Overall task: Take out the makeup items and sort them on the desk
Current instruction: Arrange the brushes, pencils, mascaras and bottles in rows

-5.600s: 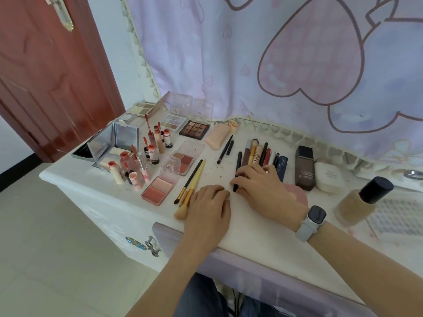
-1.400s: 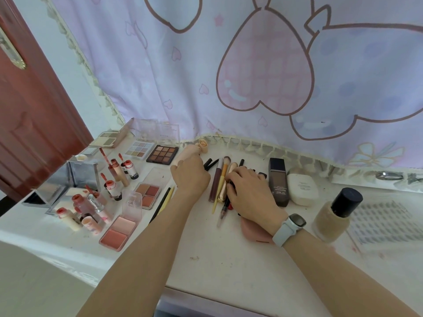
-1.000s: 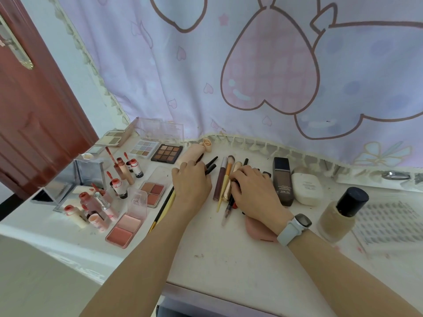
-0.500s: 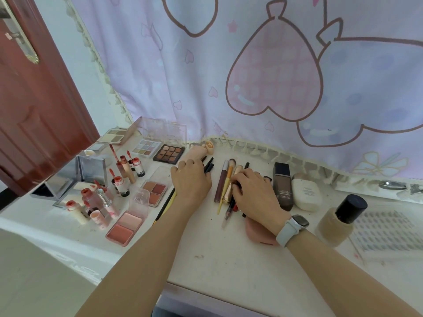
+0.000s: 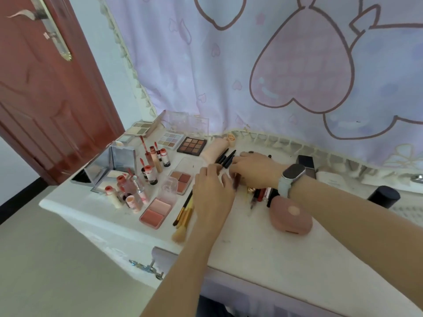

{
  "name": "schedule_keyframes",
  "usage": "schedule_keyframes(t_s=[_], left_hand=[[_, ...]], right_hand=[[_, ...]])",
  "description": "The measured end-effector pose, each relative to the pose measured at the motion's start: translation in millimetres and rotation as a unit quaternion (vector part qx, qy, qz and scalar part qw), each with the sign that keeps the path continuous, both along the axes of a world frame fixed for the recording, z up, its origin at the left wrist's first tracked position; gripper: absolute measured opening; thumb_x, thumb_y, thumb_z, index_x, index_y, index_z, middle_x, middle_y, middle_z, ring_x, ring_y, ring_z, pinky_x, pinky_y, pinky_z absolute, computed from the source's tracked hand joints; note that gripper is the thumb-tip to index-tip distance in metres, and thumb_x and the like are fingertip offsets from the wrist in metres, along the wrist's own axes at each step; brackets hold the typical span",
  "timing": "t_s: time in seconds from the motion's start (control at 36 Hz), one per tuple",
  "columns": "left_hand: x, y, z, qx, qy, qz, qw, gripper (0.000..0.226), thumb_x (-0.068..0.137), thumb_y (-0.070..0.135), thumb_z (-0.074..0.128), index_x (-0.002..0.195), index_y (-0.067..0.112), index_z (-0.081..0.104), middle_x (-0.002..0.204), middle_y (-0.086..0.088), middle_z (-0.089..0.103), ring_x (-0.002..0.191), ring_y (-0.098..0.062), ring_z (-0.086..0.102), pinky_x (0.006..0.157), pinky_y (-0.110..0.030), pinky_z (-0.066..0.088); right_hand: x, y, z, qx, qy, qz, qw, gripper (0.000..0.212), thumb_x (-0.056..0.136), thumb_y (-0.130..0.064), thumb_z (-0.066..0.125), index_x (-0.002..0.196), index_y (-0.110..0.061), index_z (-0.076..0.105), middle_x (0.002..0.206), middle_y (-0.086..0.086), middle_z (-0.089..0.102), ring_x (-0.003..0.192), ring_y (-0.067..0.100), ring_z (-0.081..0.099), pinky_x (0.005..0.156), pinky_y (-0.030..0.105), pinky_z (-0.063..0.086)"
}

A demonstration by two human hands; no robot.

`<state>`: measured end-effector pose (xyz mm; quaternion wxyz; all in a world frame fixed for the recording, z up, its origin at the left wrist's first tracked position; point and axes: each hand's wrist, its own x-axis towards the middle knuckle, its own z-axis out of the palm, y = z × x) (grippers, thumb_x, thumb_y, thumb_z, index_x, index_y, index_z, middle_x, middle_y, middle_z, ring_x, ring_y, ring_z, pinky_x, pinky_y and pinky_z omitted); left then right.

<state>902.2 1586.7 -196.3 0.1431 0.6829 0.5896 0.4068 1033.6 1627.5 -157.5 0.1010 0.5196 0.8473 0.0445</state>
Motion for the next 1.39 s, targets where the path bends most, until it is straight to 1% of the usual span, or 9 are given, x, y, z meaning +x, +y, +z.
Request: schedule_keyframes(t_s=[0.17, 0.31, 0.44, 0.53, 0.61, 0.83, 1.06, 1.25, 1.39], left_hand=[[-2.8, -21.5, -13.1, -0.027, -0.090, -0.038, 0.995, 0.031, 0.094, 0.011, 0.048, 0.124, 0.010, 0.049, 0.113, -0.001, 0.051, 0.096, -0.013, 0.052, 0.078, -0.019, 0.040], [-5.9, -22.3, -18.7, -0.038, -0.139, -0.039, 0.989, 0.028, 0.094, 0.012, 0.049, 0.122, 0.011, 0.051, 0.114, -0.001, 0.053, 0.092, -0.010, 0.053, 0.078, -0.018, 0.043], [-8.0, -23.0, -17.5, -0.045, -0.199, -0.088, 0.975, 0.037, 0.093, 0.023, 0.055, 0.129, 0.021, 0.047, 0.112, 0.012, 0.054, 0.098, -0.001, 0.055, 0.079, -0.017, 0.048], [-8.7, -26.0, -14.0, -0.040, -0.240, -0.122, 0.962, 0.024, 0.093, 0.022, 0.057, 0.117, 0.019, 0.056, 0.100, 0.014, 0.064, 0.086, 0.003, 0.061, 0.073, -0.019, 0.050], [-10.6, -29.4, -13.8, 0.012, -0.279, -0.096, 0.955, 0.029, 0.092, 0.014, 0.057, 0.119, 0.023, 0.061, 0.081, 0.012, 0.070, 0.077, -0.006, 0.067, 0.075, -0.026, 0.054], [-9.4, -35.3, -15.3, 0.134, -0.325, -0.062, 0.934, 0.042, 0.097, 0.030, 0.037, 0.137, 0.029, 0.027, 0.071, 0.003, 0.066, 0.070, -0.004, 0.065, 0.069, -0.007, 0.046], [-11.0, -37.4, -13.3, 0.228, -0.265, -0.048, 0.936, 0.033, 0.094, 0.022, 0.042, 0.126, 0.028, 0.045, 0.084, -0.007, 0.062, 0.066, 0.002, 0.062, 0.059, -0.017, 0.053], [-11.7, -36.2, -11.2, 0.244, -0.271, 0.000, 0.931, 0.047, 0.092, 0.026, 0.049, 0.136, 0.019, 0.035, 0.080, -0.009, 0.063, 0.067, -0.020, 0.065, 0.061, -0.033, 0.057], [-11.3, -36.2, -9.8, 0.266, -0.254, 0.003, 0.930, 0.045, 0.091, 0.022, 0.053, 0.133, 0.010, 0.040, 0.085, -0.001, 0.058, 0.066, -0.022, 0.064, 0.060, -0.023, 0.054]], right_hand=[[1.5, 3.8, -2.6, 0.095, -0.052, 0.089, 0.990, 0.019, 0.093, -0.014, 0.044, 0.110, -0.020, 0.052, 0.114, -0.002, 0.055, 0.108, 0.021, 0.047, 0.081, 0.033, 0.036], [6.8, -15.1, 6.2, 0.231, 0.261, -0.032, 0.937, 0.012, 0.094, -0.021, 0.048, 0.098, -0.015, 0.057, 0.094, 0.001, 0.063, 0.090, 0.021, 0.057, 0.073, 0.033, 0.043], [-6.3, -52.4, 18.6, 0.134, 0.743, -0.177, 0.631, 0.013, 0.092, -0.004, 0.051, 0.097, -0.016, 0.049, 0.089, 0.000, 0.063, 0.078, 0.006, 0.061, 0.070, 0.023, 0.053], [-10.1, -70.9, 12.4, 0.075, 0.845, -0.193, 0.493, 0.029, 0.092, 0.003, 0.049, 0.115, -0.016, 0.046, 0.089, 0.009, 0.066, 0.077, 0.020, 0.067, 0.071, 0.031, 0.057], [-14.7, -84.6, 2.3, 0.055, 0.878, -0.219, 0.422, 0.043, 0.093, 0.001, 0.050, 0.129, -0.019, 0.039, 0.091, 0.015, 0.068, 0.087, 0.028, 0.068, 0.073, 0.031, 0.057], [-25.9, -97.3, -10.8, 0.035, 0.868, -0.293, 0.399, 0.030, 0.095, -0.011, 0.050, 0.125, -0.010, 0.053, 0.082, 0.008, 0.068, 0.067, 0.017, 0.065, 0.063, 0.021, 0.057], [-15.3, -100.6, -12.8, 0.035, 0.847, -0.303, 0.435, 0.017, 0.094, -0.018, 0.051, 0.090, -0.011, 0.066, 0.055, 0.000, 0.051, 0.046, 0.007, 0.040, 0.040, 0.013, 0.034], [-19.0, -100.7, -11.3, 0.047, 0.820, -0.293, 0.490, 0.019, 0.094, -0.022, 0.051, 0.086, -0.015, 0.067, 0.056, 0.002, 0.061, 0.041, 0.008, 0.043, 0.038, 0.015, 0.033], [-18.8, -101.3, -13.2, 0.047, 0.820, -0.298, 0.486, 0.018, 0.094, -0.022, 0.052, 0.087, -0.014, 0.067, 0.061, 0.006, 0.064, 0.041, 0.009, 0.048, 0.038, 0.017, 0.035]])
